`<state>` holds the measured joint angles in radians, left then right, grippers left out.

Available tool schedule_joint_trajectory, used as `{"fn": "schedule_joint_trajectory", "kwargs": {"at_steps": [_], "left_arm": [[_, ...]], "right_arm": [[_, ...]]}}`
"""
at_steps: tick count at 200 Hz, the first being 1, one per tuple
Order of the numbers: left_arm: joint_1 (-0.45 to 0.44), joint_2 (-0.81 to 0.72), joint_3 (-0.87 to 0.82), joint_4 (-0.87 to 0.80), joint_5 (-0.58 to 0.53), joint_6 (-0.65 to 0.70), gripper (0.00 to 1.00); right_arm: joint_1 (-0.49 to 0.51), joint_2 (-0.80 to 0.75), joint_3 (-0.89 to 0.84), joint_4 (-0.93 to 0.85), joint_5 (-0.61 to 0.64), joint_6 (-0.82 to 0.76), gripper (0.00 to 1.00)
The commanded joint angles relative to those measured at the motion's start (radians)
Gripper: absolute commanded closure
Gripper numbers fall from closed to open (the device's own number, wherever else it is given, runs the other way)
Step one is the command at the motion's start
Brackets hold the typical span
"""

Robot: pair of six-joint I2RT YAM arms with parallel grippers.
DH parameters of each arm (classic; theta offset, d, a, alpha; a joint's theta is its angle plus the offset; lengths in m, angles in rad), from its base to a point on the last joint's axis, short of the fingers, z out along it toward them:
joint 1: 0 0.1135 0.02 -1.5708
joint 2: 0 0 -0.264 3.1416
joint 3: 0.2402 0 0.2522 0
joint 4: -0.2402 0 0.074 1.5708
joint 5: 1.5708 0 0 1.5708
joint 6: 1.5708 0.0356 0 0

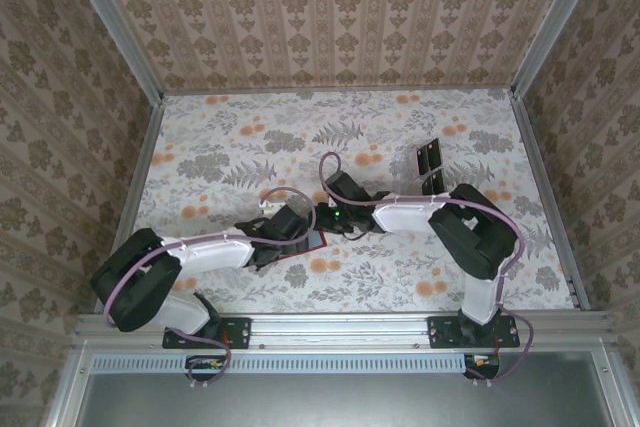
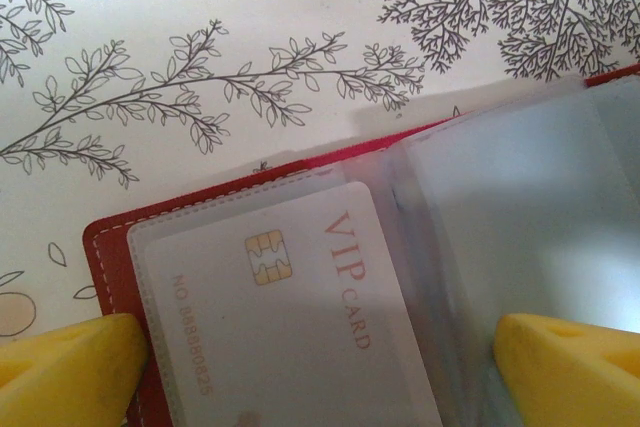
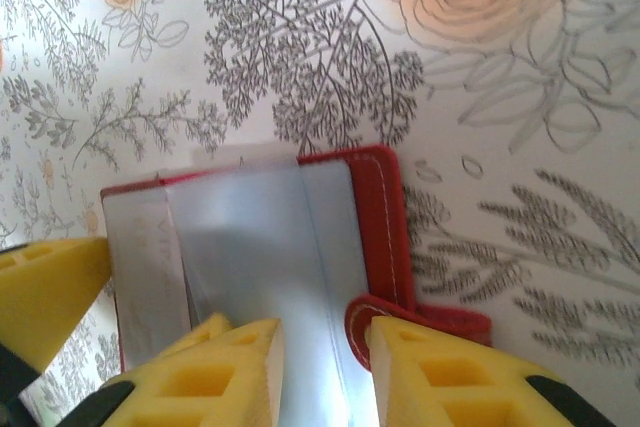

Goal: Put the credit cards into the card holder
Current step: Flip over the card slot on the card holder.

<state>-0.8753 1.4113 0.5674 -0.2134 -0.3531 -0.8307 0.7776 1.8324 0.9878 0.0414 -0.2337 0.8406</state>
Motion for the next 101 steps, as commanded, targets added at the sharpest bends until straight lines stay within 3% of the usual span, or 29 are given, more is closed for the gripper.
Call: {"fn": "schedule_joint_trajectory", "kwargs": {"at_steps": [1,45,101], "left_arm": [[0.013,0.013,-0.058,-0.121,0.036,-0.03,0.0],[0.014,0.006,-0.063,-0.116,0.034,-0.027,0.0],[0.013,0.009,-0.063,-0.111,0.037,-0.027,0.0]], "right_arm": [[0.02,-0.1,-0.041,-0.059,0.025,0.006,0.68],[0.049,-0.201,-0.117,-0.043,0.044,0.048,0.68],[0.079,-0.108,-0.11,0.014,0.054,0.081,0.68]]}}
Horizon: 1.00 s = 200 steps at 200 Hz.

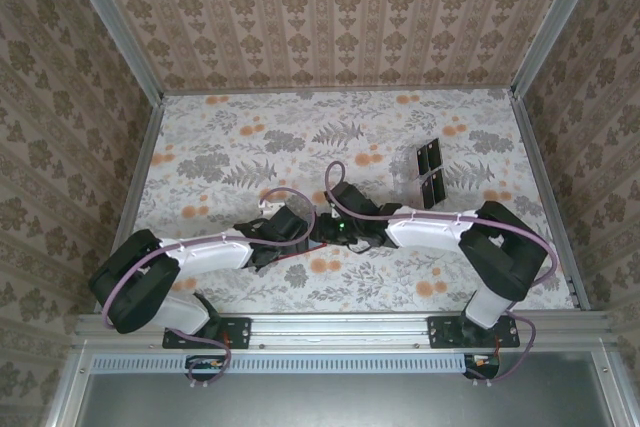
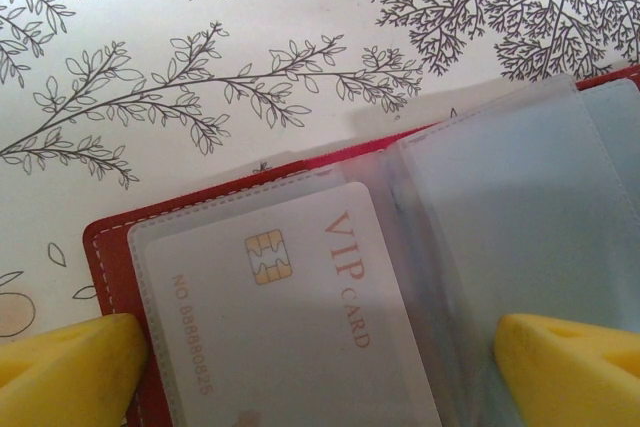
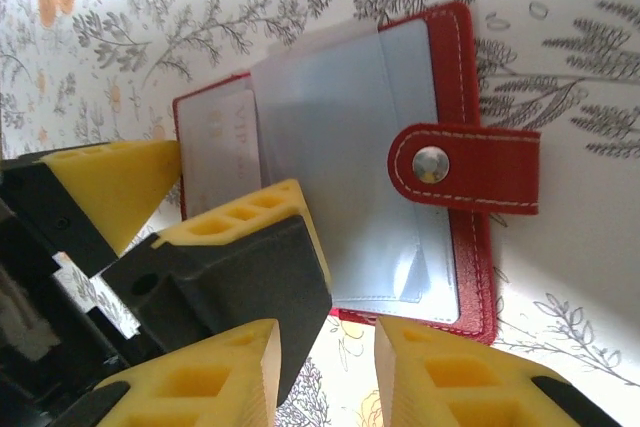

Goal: Put the credit cards into the card holder
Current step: Flip over the card slot on the card holder.

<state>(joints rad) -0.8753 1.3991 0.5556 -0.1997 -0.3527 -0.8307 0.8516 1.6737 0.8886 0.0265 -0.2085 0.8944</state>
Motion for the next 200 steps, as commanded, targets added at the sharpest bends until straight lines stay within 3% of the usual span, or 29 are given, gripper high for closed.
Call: {"fn": "schedule_joint_trajectory", "kwargs": {"at_steps": [1,103,200], "left_arm": [[0.013,0.021,-0.051,-0.125,0.036,-0.027,0.0],[0.013,0.014,-0.059,-0.119,0.038,-0.03,0.0],[0.014,0.0,-0.065,-0.107,0.041,-0.029,0.0]], "right_arm": [[0.005,0.053,-0.009,0.03,0.03,0.027,0.68],[0.004,0.159,0.04,0.047,0.035,0.026,0.7],[0.001,0.181,0.064,0.052,0.009,0.031,0.78]]}}
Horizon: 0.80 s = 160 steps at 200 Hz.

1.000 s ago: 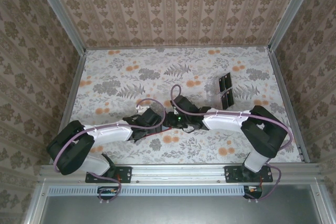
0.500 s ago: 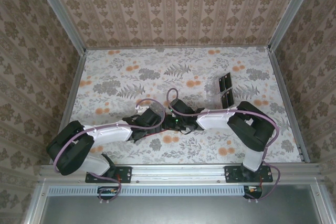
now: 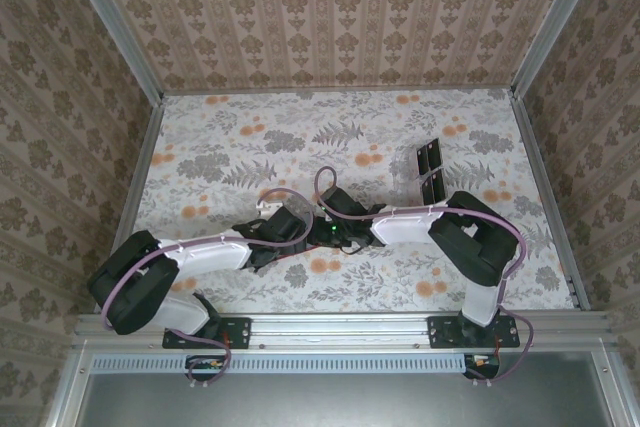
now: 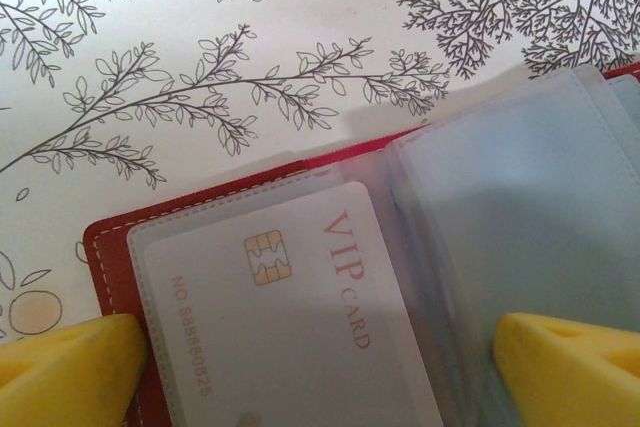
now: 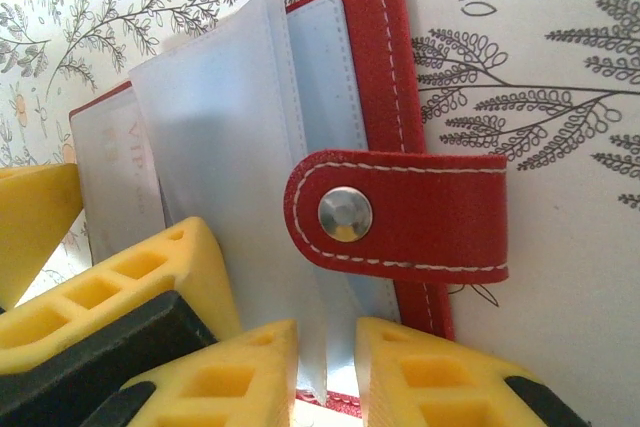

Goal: Put the credit cards into the card holder
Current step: Flip over the card slot on the card holder.

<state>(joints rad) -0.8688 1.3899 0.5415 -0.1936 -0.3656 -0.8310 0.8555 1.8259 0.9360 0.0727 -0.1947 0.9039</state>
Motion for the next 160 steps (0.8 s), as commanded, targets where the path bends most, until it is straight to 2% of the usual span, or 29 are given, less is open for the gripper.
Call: {"fn": "schedule_joint_trajectory", "kwargs": {"at_steps": [1,32,60,96,160], "left_arm": [[0.008,0.008,-0.051,-0.113,0.054,-0.028,0.0],[0.007,-0.004,-0.05,-0.117,0.051,-0.026,0.0],[0.007,-0.016,-0.042,-0.127,0.051,-0.025,0.0],[0.041,-0.101,-0.019,-0.185,0.047,-0.008,0.0],[0.208,-0.319,-0.036,-0.242,0.135,0.037,0.0]], "right_arm": [[-0.002,0.028,0.017,0.006,-0.004,0.022,0.78],[-0.003,0.014,0.016,-0.003,0.0,0.018,0.87],[-0.004,-0.002,0.019,-0.016,-0.003,0.011,1.0],[-0.001,-0.049,0.022,-0.032,-0.012,0.002,1.0],[0.029,-0.098,0.09,-0.101,-0.018,-0.034,1.0]]}}
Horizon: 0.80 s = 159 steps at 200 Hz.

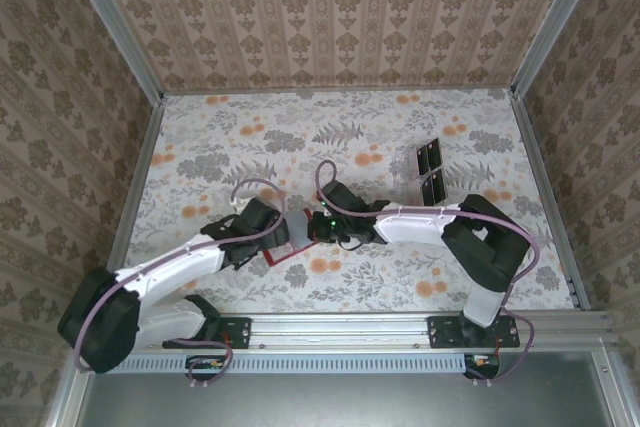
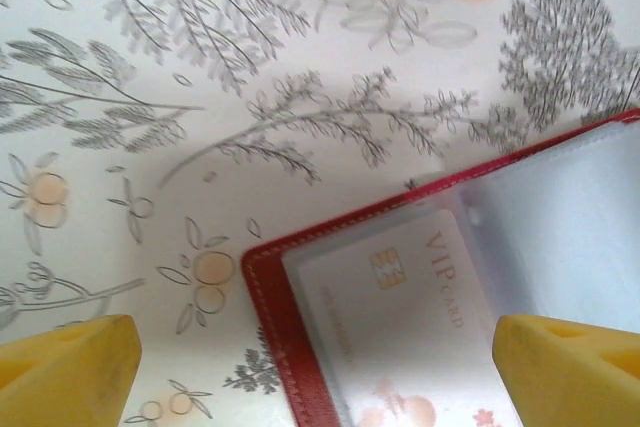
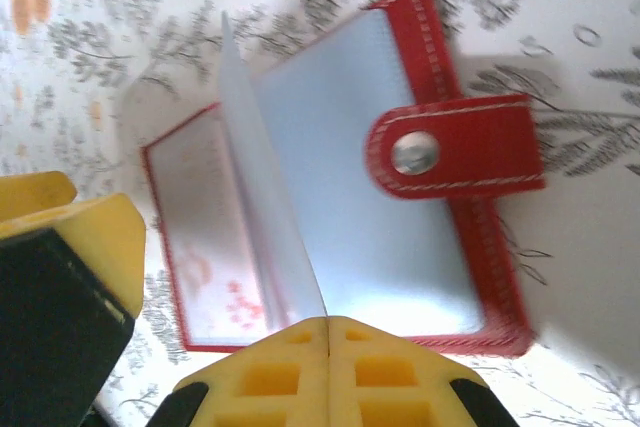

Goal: Put the credit cards into the card holder
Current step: Flip over the card slot on the card holder.

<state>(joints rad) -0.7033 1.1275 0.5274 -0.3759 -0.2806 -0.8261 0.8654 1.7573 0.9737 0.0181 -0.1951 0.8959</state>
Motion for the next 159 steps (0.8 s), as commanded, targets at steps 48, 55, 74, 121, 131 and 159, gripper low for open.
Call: {"fn": "schedule_joint_trajectory", "kwargs": {"at_steps": [48,55,74,121,131,159], "left_arm": [[0.099,-0.135,-0.036,-0.084,0.077,0.047,0.0],[0.103,-0.145,-0.041,-0.085,0.078,0.043,0.0],[0.114,-0.175,-0.053,-0.087,0.075,0.037,0.0],[0.125,-0.222,-0.076,-0.097,0.063,0.007,0.0],[0.126,-0.231,-0.079,-0.101,0.058,0.0,0.0],[0.131,-0.262,-0.082,-0.122,0.039,-0.006,0.0]], "right_arm": [[0.08,0.031,0.159,-0.095,-0.017,-0.042,1.0],[0.09,0.046,0.172,-0.101,-0.015,-0.043,1.0],[0.118,0.099,0.21,-0.106,-0.019,-0.041,1.0],[0.16,0.265,0.273,-0.089,-0.05,-0.023,1.0],[0.165,0.288,0.282,-0.082,-0.063,-0.02,1.0],[0.173,0.302,0.302,-0.069,-0.08,-0.026,0.74]]}}
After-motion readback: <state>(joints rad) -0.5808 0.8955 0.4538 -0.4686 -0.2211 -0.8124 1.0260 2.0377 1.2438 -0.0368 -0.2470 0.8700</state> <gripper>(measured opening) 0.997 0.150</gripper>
